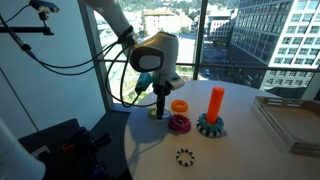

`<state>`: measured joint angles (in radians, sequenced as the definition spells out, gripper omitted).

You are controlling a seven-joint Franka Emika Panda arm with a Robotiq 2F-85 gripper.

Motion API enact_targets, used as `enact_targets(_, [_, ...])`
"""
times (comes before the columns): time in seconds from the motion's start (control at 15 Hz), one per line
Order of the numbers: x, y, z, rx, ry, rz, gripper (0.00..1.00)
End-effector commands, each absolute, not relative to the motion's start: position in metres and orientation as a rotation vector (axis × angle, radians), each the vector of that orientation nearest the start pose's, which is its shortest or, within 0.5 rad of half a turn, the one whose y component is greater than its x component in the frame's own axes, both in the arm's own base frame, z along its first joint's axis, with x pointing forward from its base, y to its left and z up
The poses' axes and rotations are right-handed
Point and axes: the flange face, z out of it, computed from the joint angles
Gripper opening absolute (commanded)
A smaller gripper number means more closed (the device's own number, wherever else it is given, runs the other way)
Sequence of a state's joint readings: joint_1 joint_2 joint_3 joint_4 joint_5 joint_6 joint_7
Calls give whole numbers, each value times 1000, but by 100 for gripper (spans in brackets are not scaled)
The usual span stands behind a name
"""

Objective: Put the clear ring onto the ring toss

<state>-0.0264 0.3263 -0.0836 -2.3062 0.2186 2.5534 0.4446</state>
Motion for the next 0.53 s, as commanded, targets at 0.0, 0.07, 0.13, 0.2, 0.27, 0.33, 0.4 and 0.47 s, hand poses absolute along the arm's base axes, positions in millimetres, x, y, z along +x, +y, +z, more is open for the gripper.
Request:
enact_targets(0.0, [523, -66, 196, -2841, 1123, 99, 100])
enact_targets(0.07, [525, -66, 195, -2843, 1119, 92, 100])
enact_targets(0.13, [527, -66, 193, -2843, 1117, 89, 100])
enact_targets(0.2, [528, -66, 192, -2842, 1114, 88, 100])
enact_targets(0.27, [528, -67, 191, -2840, 1113, 87, 100])
enact_targets(0.33, [529, -67, 190, -2839, 1111, 84, 100])
enact_targets(0.4, [529, -68, 189, -2836, 1110, 82, 100])
enact_targets(0.47, [530, -69, 189, -2831, 1109, 80, 100])
